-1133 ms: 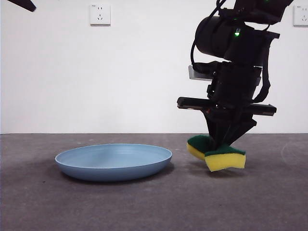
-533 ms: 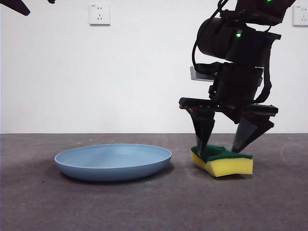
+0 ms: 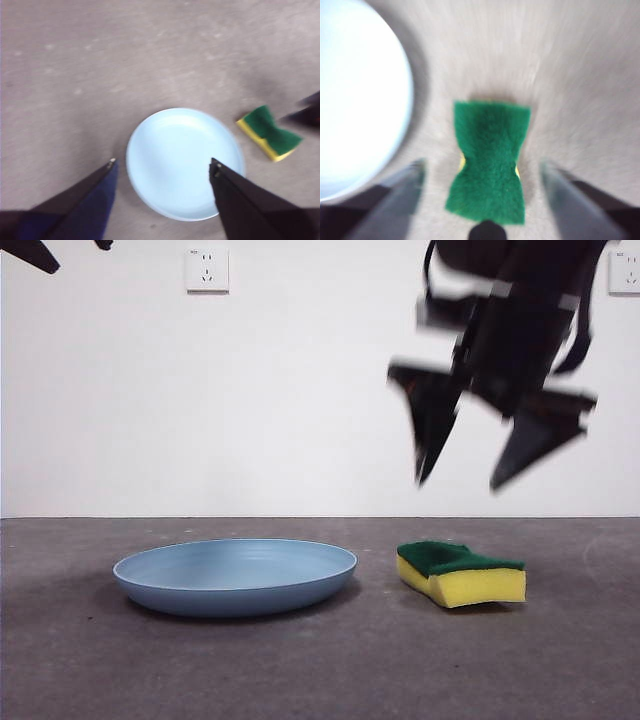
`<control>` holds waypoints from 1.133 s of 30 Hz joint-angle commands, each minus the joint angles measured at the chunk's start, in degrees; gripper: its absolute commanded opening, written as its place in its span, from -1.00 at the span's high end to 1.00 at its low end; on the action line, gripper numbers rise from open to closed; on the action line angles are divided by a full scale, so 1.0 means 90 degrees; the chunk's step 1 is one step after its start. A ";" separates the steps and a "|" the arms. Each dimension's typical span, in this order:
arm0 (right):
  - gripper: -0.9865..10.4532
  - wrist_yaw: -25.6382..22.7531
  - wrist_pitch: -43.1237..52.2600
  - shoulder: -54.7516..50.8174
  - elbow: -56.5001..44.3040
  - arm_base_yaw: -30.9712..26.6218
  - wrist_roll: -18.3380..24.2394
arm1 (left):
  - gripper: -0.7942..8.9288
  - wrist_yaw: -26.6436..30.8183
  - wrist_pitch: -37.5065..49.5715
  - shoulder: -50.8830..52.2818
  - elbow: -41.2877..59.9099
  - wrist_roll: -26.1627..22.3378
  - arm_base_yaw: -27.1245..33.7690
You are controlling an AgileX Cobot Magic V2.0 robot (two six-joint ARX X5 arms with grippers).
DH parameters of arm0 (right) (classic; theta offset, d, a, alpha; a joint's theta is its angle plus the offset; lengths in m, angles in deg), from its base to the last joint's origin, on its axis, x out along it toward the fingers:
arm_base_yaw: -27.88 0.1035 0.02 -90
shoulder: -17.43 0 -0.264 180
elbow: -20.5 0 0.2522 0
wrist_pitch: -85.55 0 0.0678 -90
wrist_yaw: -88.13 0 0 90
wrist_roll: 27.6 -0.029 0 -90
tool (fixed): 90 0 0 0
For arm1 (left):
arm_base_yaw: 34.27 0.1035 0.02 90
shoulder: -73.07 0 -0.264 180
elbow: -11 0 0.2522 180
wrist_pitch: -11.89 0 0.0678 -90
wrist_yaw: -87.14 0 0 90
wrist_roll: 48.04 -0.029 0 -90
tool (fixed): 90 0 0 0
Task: Pick up the plate,pick up the cloth,clean the plate with the cloth
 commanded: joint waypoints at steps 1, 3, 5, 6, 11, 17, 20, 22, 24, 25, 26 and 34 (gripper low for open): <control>0.83 0.0005 -0.0068 -0.0709 -0.0036 0.0010 0.0245 | 0.67 0.0078 -0.0100 0.0000 0.0017 -0.0151 -0.0024; 0.85 0.0019 -0.0068 -0.1484 -0.0036 0.0010 0.0284 | 0.85 0.0078 -0.0119 0.0000 0.0017 -0.0240 -0.0024; 0.85 0.0029 -0.0075 -0.2050 -0.0036 0.0010 0.0284 | 0.85 0.0107 -0.0075 0.0002 0.0015 -0.0236 -0.0024; 0.85 0.0029 -0.0083 -0.2370 -0.0036 0.0010 0.0289 | 0.85 0.0219 -0.0063 0.0027 0.0015 -0.0204 -0.0024; 0.86 -0.0024 -0.0087 -0.3322 -0.0039 0.0073 0.0425 | 0.85 0.0406 0.0034 0.0573 0.0027 -0.0192 -0.0029; 0.86 -0.0544 -0.0046 -0.4082 -0.0389 0.0386 0.0619 | 0.85 0.0406 0.0680 0.1804 0.0644 -0.0240 -0.0029; 0.86 -0.0767 0.0138 -0.4442 -0.0950 0.0629 0.0619 | 0.85 0.0413 0.1049 0.2412 0.1350 -0.0238 -0.0029; 0.86 -0.1103 0.0323 -0.4724 -0.1382 0.0818 0.0614 | 0.85 0.0413 0.1277 0.2805 0.1875 -0.0236 -0.0029; 0.86 -0.1508 0.0556 -0.5056 -0.1841 0.1044 0.0602 | 0.85 0.0413 0.1469 0.3213 0.2421 -0.0204 -0.0029; 0.86 -0.1666 0.0653 -0.5204 -0.2018 0.1149 0.0590 | 0.85 0.0410 0.1535 0.3400 0.2662 -0.0170 -0.0029; 0.86 -0.1809 0.0772 -0.5367 -0.2210 0.1253 0.0590 | 0.85 0.0410 0.1574 0.3553 0.2839 -0.0136 -0.0029; 0.82 -0.1865 0.0879 -0.5736 -0.2499 0.1389 0.0597 | 0.84 0.0389 0.1695 0.3997 0.3189 0.0002 -0.0029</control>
